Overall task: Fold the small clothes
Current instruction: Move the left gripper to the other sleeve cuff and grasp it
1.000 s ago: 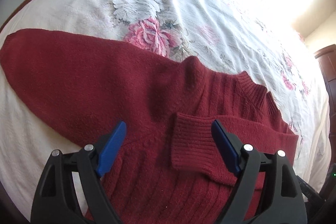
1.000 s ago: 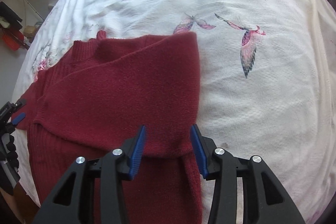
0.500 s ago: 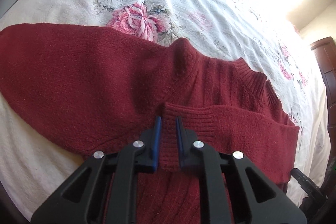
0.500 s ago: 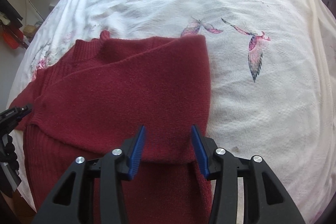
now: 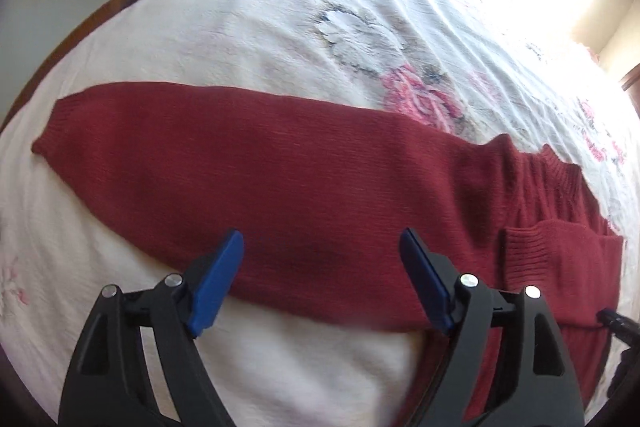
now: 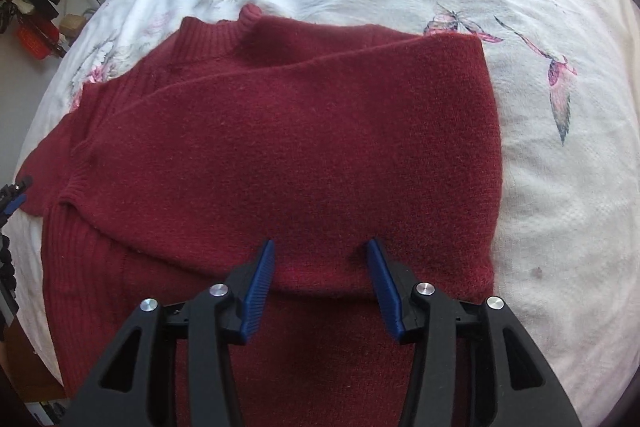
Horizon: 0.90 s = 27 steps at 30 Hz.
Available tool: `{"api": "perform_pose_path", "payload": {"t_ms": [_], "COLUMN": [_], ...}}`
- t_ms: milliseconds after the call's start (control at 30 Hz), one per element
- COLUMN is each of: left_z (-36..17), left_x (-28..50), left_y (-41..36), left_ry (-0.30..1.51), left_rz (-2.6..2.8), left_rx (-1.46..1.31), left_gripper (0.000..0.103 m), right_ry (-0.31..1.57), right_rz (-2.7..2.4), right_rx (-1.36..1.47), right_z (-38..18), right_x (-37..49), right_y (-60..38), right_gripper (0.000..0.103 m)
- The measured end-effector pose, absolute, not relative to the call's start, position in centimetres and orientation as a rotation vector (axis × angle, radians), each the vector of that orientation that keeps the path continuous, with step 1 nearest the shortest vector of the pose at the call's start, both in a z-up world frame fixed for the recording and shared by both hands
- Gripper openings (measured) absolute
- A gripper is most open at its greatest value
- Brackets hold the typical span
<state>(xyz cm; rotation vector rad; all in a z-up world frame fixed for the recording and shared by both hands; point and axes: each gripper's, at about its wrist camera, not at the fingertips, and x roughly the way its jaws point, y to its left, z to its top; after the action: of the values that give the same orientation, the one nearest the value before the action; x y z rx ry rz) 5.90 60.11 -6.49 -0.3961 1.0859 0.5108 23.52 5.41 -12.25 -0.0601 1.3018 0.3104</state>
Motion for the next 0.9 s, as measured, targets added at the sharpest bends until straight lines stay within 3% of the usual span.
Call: {"api": "perform_pose_path", "payload": {"t_ms": [300, 433, 667, 733, 800, 900], "left_z": [-9.0, -9.6, -10.1, -10.0, -10.2, -9.9], "left_x": [-2.9, -3.6, 0.2, 0.9, 1.2, 0.9], "left_y": [72.6, 73.8, 72.2, 71.7, 71.3, 71.1], "left_ry": [0.956, 0.821, 0.781, 0.766, 0.730, 0.719], "left_rz": [0.708, 0.684, 0.639, 0.620, 0.575, 0.553], "left_rx": [-0.772, -0.908, -0.850, -0.839, -0.864, -0.881], "left_gripper": [0.082, 0.089, 0.088, 0.077, 0.056, 0.034], "right_ry": [1.294, 1.296, 1.290, 1.288, 1.288, 1.286], "right_rz": [0.326, 0.334, 0.353, 0.360, 0.361, 0.361], "right_rx": [-0.037, -0.003, 0.025, 0.030, 0.035, 0.027], "right_z": [-13.2, -13.5, -13.1, -13.2, -13.2, -13.2], "right_x": [23.7, 23.9, 23.4, 23.5, 23.5, 23.5], "right_y": [5.7, 5.3, 4.0, 4.1, 4.0, 4.0], "right_gripper": [0.050, 0.050, 0.050, 0.050, 0.050, 0.050]}}
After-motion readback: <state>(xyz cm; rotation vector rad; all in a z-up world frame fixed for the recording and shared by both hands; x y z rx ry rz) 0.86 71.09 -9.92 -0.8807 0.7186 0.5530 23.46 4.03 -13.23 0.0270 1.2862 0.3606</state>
